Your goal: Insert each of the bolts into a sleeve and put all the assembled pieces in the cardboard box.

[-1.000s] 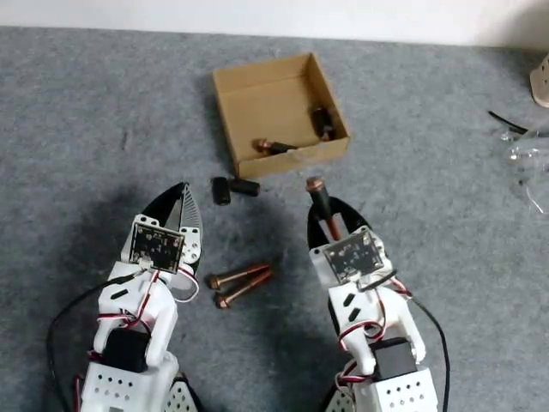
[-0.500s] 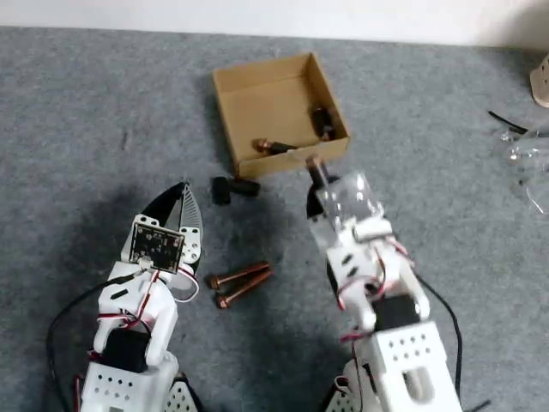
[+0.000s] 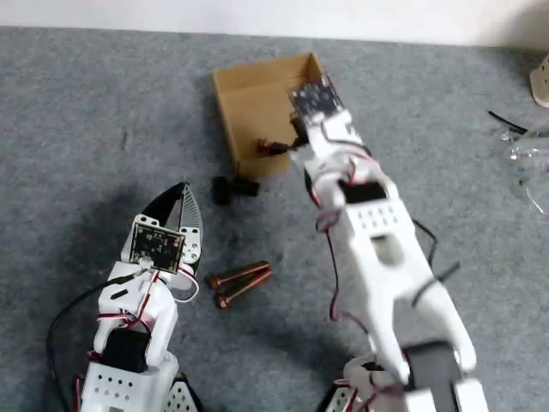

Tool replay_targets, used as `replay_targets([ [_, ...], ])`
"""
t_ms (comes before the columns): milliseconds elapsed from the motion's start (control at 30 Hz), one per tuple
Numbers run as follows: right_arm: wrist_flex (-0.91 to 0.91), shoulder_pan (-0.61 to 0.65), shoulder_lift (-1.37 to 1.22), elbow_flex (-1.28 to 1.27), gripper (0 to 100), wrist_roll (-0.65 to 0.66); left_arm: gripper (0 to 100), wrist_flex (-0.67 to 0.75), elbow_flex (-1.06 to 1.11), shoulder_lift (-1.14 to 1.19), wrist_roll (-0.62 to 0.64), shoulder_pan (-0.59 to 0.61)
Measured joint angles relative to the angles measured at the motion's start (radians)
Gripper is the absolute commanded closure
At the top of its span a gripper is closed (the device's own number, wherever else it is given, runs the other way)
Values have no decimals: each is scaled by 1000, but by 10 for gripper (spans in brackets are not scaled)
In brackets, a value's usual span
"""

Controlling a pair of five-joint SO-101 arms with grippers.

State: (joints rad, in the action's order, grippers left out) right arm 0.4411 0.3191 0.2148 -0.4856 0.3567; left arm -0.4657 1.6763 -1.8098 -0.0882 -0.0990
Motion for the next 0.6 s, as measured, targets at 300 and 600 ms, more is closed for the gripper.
replay_targets([
  [300, 249, -3, -347, 446, 995, 0, 973, 0, 0, 0, 0, 0],
  [600, 319, -44, -640, 721, 995, 0, 973, 0, 0, 0, 0, 0],
])
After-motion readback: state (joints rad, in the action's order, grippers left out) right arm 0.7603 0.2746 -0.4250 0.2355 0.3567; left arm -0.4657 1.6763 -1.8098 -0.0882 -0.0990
